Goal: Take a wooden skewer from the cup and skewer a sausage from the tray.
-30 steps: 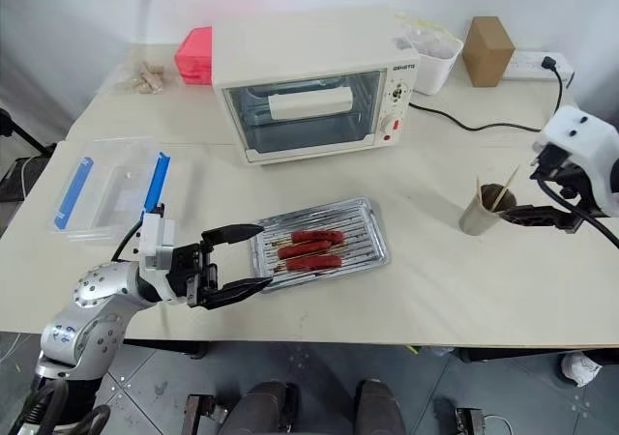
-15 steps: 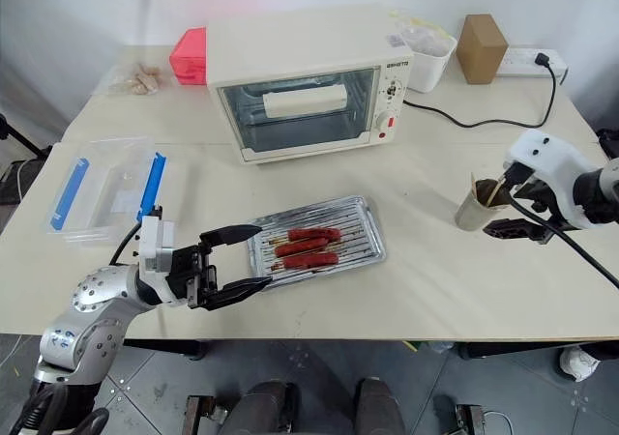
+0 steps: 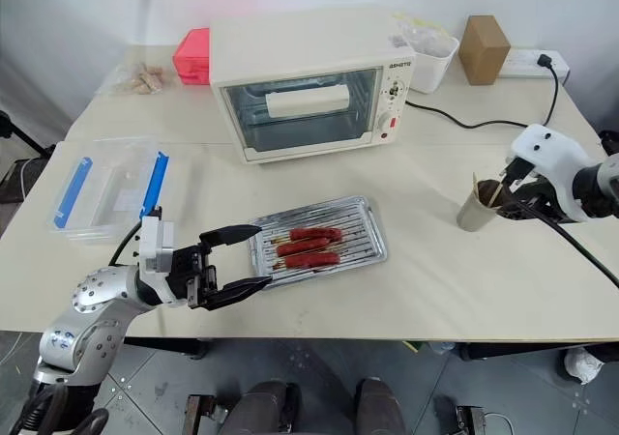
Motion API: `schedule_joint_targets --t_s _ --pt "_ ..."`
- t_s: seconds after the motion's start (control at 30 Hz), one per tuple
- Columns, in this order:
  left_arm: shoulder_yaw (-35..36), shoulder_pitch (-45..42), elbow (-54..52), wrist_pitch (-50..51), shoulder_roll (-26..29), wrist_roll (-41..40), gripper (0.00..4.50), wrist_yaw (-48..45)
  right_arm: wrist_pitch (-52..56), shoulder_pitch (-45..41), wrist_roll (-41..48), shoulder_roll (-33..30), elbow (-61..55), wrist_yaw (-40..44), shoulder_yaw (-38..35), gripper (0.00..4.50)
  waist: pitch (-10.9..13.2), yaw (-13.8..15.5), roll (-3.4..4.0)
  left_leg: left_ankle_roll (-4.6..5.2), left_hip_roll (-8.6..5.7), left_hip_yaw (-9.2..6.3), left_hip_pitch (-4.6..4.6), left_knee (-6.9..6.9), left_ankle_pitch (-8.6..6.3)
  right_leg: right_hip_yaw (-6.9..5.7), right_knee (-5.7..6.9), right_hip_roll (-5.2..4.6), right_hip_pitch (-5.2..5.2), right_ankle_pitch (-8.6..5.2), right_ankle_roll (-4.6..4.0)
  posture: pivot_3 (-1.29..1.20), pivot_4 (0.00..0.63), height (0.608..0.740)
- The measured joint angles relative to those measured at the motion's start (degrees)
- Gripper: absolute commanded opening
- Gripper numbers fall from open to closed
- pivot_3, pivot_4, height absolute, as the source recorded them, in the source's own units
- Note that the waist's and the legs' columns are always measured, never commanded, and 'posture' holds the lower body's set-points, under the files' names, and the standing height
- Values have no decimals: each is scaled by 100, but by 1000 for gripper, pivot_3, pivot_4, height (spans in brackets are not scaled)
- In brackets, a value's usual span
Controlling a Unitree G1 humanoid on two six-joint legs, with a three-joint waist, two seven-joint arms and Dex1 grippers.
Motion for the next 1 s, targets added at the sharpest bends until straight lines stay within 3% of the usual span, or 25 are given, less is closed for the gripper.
schedule_joint_targets --t_s 0.1,0.63,1.0 --pt "0 0 0 0 4 0 4500 5 -36 0 -40 0 0 26 0 40 0 0 0 0 0 0 0 0 0 0 0 0 0 0 0 0 150 740" --pt "0 12 -2 -61 6 1 4500 14 -617 -286 -186 -174 403 599 -9 40 0 -3 0 0 -2 1 0 1 0 0 3 2 -1 0 0 0 150 740" --pt "14 8 77 -181 11 51 4500 -82 -2575 -1561 -367 -366 1818 1700 -291 40 1 -10 1 1 -2 7 3 3 0 0 2 6 -2 0 0 0 150 740"
